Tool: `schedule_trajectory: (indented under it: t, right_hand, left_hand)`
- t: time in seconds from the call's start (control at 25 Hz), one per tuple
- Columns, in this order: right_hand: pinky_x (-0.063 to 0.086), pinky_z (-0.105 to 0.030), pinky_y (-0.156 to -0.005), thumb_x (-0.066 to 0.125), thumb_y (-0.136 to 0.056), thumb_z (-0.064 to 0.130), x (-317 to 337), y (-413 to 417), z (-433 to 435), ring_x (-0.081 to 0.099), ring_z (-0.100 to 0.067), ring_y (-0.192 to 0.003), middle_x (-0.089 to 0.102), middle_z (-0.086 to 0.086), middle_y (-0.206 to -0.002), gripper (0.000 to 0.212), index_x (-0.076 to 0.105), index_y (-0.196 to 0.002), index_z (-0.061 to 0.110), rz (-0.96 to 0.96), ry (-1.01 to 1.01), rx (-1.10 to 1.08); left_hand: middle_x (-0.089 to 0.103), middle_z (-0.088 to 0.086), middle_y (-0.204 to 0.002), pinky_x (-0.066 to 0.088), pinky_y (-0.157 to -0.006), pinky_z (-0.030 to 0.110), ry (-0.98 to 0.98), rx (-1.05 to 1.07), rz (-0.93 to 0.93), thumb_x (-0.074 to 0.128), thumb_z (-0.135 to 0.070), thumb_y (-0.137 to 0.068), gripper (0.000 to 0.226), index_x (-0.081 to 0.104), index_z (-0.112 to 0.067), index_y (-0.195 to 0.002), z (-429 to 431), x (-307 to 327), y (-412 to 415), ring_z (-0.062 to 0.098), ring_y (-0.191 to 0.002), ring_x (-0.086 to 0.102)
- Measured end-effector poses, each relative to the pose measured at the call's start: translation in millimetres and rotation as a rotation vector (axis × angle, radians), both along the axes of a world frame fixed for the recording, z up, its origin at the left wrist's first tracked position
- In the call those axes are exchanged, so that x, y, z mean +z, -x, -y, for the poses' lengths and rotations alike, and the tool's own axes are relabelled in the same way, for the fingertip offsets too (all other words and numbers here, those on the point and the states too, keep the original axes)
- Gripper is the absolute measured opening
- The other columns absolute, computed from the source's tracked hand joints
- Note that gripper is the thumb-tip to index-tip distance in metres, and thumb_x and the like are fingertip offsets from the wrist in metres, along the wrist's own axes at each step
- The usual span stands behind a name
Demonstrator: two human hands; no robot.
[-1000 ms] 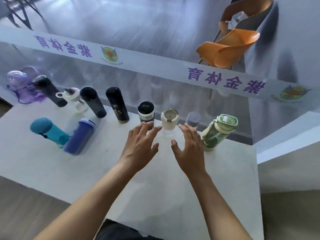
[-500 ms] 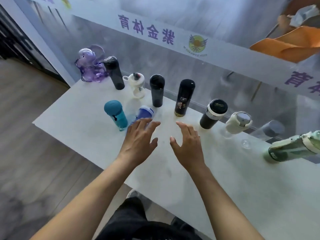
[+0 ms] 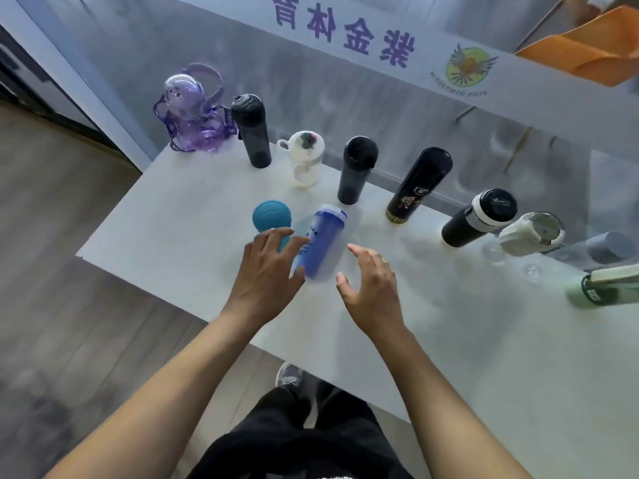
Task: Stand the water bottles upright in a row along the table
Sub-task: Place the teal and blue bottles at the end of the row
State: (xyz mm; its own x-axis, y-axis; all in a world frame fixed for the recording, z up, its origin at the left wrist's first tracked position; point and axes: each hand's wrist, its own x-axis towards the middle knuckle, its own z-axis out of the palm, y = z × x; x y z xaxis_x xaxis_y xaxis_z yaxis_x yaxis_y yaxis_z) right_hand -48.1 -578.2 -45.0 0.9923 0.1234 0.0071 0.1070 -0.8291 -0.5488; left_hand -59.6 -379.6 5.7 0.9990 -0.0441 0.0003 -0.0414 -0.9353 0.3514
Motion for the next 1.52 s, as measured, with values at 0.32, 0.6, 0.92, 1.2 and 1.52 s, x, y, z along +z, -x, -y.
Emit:
schedule_trajectory:
  t: [0.32,0.6,0.92,1.2,1.52]
  right_hand:
    - [0.043,-0.041,-0.109,0.06,-0.09,0.043,-28.9,-81.3,-18.2,0.052,-0.027,-0.125,0.049,-0.007,-0.136,0.064,0.037,-0.148,0.027,-0.352,-0.026,-0.018]
    - [0.045,-0.045,-0.102,0.062,-0.082,0.065,-59.4,-155.3,-60.1,0.051,-0.04,-0.127,0.046,-0.015,-0.137,0.091,0.02,-0.151,0.024,-0.607,0.051,-0.189]
    - [0.054,-0.038,-0.09,0.079,-0.07,0.045,-64.1,-130.0,-56.5,0.061,-0.03,-0.107,0.055,-0.009,-0.127,0.075,0.036,-0.127,0.026,-0.627,-0.207,-0.176]
    - [0.047,-0.03,-0.099,0.088,-0.065,0.028,-10.7,-57.4,16.7,0.046,-0.013,-0.112,0.042,0.002,-0.129,0.092,0.035,-0.14,0.033,-0.368,-0.409,-0.305]
    - [0.04,-0.012,-0.087,0.087,-0.062,0.029,14.6,61.3,117.6,0.049,-0.006,-0.107,0.048,0.009,-0.122,0.08,0.042,-0.128,0.031,-0.058,-0.403,-0.545]
  left_hand:
    - [0.047,0.008,-0.139,0.043,-0.098,0.045,-0.06,0.062,0.005,0.073,-0.026,-0.077,0.062,0.052,-0.025,-0.135,-21.7,-9.4,-53.6,0.033,-0.122,0.045]
    - [0.039,0.006,-0.144,0.045,-0.095,0.046,-0.086,0.104,-0.113,0.074,-0.016,-0.071,0.075,0.045,-0.03,-0.139,-32.8,-33.6,-71.6,0.033,-0.12,0.042]
    - [0.036,0.004,-0.137,0.05,-0.092,0.04,0.043,0.129,-0.122,0.074,-0.006,-0.07,0.072,0.046,-0.033,-0.131,-31.4,-30.1,-63.6,0.031,-0.115,0.039]
    - [0.035,-0.002,-0.131,0.052,-0.087,0.038,0.151,0.037,-0.082,0.077,-0.011,-0.071,0.07,0.045,-0.037,-0.128,-4.9,-6.5,-31.2,0.026,-0.113,0.038]
    - [0.035,0.0,-0.134,0.052,-0.093,0.04,0.223,-0.273,-0.081,0.081,-0.012,-0.071,0.074,0.045,-0.035,-0.131,88.5,1.6,-15.4,0.027,-0.116,0.039]
